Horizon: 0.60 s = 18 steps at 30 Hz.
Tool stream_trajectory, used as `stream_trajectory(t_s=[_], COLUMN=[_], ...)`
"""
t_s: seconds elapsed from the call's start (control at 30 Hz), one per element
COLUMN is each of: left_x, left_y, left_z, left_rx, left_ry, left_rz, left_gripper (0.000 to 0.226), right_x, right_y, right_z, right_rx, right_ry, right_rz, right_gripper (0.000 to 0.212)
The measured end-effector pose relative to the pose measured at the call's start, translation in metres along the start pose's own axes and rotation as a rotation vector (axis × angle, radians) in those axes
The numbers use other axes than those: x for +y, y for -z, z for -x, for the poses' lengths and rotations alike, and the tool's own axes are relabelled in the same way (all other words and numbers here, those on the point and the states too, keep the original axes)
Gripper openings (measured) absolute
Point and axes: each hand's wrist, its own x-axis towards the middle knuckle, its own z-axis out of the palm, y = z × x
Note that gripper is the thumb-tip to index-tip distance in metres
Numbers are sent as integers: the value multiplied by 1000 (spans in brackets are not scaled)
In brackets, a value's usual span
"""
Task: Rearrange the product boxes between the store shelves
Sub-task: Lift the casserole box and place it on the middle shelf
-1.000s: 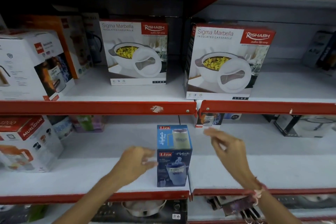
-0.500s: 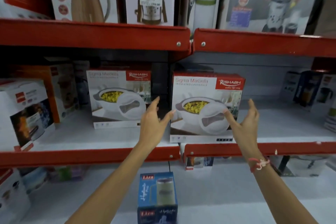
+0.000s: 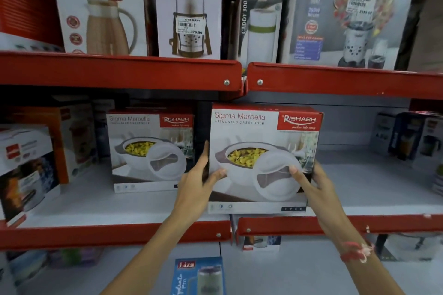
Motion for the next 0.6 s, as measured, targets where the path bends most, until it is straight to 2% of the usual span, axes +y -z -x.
stream_trajectory(t_s=[0.1, 0.43, 0.6], left_x=[16, 54, 62], left_y=[23, 104, 131], left_z=[22, 103, 139], left_rx=[-5, 18, 90], left_ry=[22, 23, 3], left_rz=[74, 152, 103], left_gripper=[76, 56, 65], right_x=[-19, -85, -102], right_y=[-2, -14, -25], right_z=[18, 105, 141], right_rx=[-25, -191, -220], right_ry=[-12, 3, 73], right_rz=[-1, -45, -77], right_gripper=[63, 46, 45])
